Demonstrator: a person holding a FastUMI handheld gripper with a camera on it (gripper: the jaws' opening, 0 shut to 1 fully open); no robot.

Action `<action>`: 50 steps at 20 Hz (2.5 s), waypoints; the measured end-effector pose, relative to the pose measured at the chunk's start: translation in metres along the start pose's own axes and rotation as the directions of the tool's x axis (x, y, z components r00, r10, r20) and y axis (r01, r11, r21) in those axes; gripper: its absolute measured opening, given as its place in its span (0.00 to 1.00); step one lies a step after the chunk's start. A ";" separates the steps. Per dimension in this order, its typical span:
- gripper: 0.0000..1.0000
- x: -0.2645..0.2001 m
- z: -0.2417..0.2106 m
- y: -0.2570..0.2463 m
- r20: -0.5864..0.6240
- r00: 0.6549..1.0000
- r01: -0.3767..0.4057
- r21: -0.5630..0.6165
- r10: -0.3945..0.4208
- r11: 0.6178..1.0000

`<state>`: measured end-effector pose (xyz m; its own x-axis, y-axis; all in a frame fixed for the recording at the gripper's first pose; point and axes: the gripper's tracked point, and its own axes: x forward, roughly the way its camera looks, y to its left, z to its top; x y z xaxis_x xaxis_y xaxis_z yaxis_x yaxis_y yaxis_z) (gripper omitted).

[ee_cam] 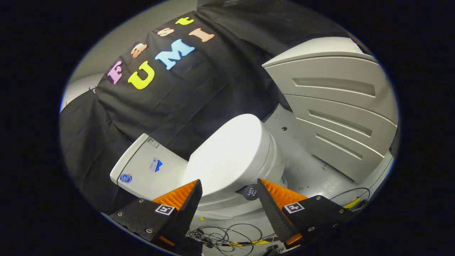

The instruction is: Open the toilet lid.

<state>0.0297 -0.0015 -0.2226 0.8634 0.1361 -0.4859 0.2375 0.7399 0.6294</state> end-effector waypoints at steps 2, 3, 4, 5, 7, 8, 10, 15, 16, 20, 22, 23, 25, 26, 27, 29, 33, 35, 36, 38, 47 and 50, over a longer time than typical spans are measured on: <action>0.95 0.006 -0.008 -0.007 -0.029 1.000 0.009 0.039 -0.008 0.999; 0.95 0.010 -0.012 -0.010 -0.042 0.999 0.014 0.052 -0.012 0.999; 0.95 0.013 -0.016 -0.012 -0.053 0.999 0.012 0.066 -0.009 0.998; 0.95 0.015 -0.020 -0.014 -0.066 0.998 0.011 0.079 -0.006 0.997; 0.95 0.020 -0.028 -0.018 -0.089 0.996 0.020 0.102 -0.011 0.995; 0.95 0.022 -0.030 -0.020 -0.096 0.995 0.023 0.113 -0.012 0.993; 0.94 0.028 -0.035 -0.024 -0.111 0.994 0.028 0.140 -0.012 0.990; 0.92 0.042 -0.052 -0.037 -0.147 0.989 0.042 0.226 -0.008 0.973; 0.88 0.045 -0.053 -0.038 -0.150 0.989 0.043 0.242 -0.006 0.969; 0.79 0.059 -0.056 -0.037 -0.166 0.986 0.049 0.302 0.003 0.952; 0.72 0.064 -0.058 -0.039 -0.170 0.985 0.052 0.321 0.004 0.946; 0.70 0.065 -0.058 -0.039 -0.173 0.985 0.050 0.332 0.009 0.942; 0.63 0.069 -0.059 -0.042 -0.174 0.985 0.056 0.359 0.008 0.932; 0.58 0.070 -0.061 -0.043 -0.179 0.984 0.063 0.369 0.004 0.927; 0.54 0.072 -0.063 -0.045 -0.181 0.983 0.068 0.374 0.001 0.925; 0.40 0.072 -0.065 -0.050 -0.182 0.983 0.076 0.390 -0.004 0.918; 0.18 0.070 -0.062 -0.057 -0.156 0.988 0.063 0.485 0.015 0.872; 0.15 0.069 -0.063 -0.056 -0.135 0.991 0.061 0.495 0.007 0.867; 0.15 0.073 -0.064 -0.056 -0.129 0.992 0.066 0.497 -0.001 0.865; 0.15 0.071 -0.062 -0.058 -0.136 0.991 0.074 0.524 -0.002 0.849; 0.00 0.065 -0.053 -0.046 -0.140 0.990 0.068 0.525 0.007 0.848; 0.00 0.060 -0.047 -0.035 -0.129 0.992 0.055 0.477 0.008 0.877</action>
<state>0.0519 0.0116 -0.3023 0.8007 0.2254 -0.5551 0.4685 0.3419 0.8146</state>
